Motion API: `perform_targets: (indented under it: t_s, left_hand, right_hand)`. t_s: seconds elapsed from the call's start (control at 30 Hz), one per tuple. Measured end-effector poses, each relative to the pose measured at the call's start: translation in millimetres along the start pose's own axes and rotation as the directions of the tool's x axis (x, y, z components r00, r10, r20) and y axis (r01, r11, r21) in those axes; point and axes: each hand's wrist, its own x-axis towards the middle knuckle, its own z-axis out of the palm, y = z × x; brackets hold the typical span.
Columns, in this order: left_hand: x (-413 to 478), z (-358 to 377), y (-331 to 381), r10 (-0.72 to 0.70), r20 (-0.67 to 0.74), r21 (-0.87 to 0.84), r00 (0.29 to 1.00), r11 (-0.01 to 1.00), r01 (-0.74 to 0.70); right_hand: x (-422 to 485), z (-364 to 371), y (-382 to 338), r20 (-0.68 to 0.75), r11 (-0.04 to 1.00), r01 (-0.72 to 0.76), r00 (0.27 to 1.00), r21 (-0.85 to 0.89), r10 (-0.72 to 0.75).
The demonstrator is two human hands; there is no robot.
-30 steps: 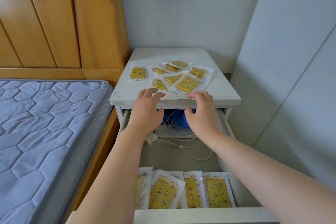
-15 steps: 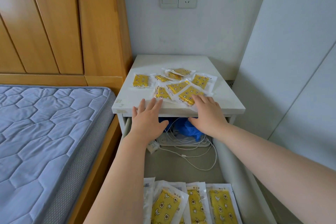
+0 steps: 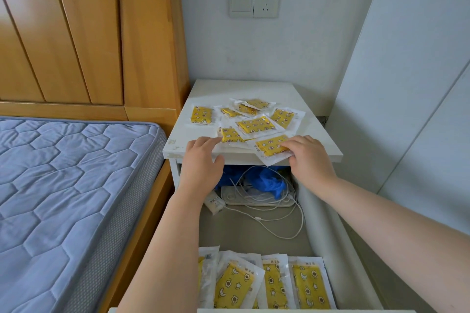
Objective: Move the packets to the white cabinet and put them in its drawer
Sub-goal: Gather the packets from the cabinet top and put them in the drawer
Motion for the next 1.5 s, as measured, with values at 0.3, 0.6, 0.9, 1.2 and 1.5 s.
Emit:
perform_targets:
  t_s: [0.3, 0.6, 0.9, 1.2, 1.5]
  left_hand:
    - [-2.1, 15.4, -2.1, 0.019, 0.289, 0.332, 0.957, 0.936, -0.119]
    - [4.8, 22.2, -1.8, -0.009, 0.139, 0.348, 0.99, 0.937, -0.04]
    - [9.0, 30.8, 6.9, -0.075, 0.029, 0.292, 0.997, 0.954, 0.063]
    - [10.8, 35.5, 5.1, -0.099, 0.078, 0.298, 0.992, 0.952, 0.071]
    - [9.3, 36.0, 4.5, -0.099, 0.077, 0.293, 0.992, 0.953, 0.072]
  right_hand:
    - [44.9, -28.9, -4.2, -0.246, 0.993, -0.114, 0.962, 0.044, 0.121]
    - [88.2, 3.1, -13.5, 0.361, 0.998, 0.04, 0.931, 0.039, -0.051]
    - [133.0, -7.1, -22.4, 0.463, 0.981, -0.107, 0.886, 0.159, 0.022]
    - [156.1, 0.3, -28.9, 0.703, 0.997, 0.011, 0.71, -0.075, 0.045]
    - [161.7, 2.8, -33.9, 0.709, 0.991, 0.1, 0.705, -0.09, -0.007]
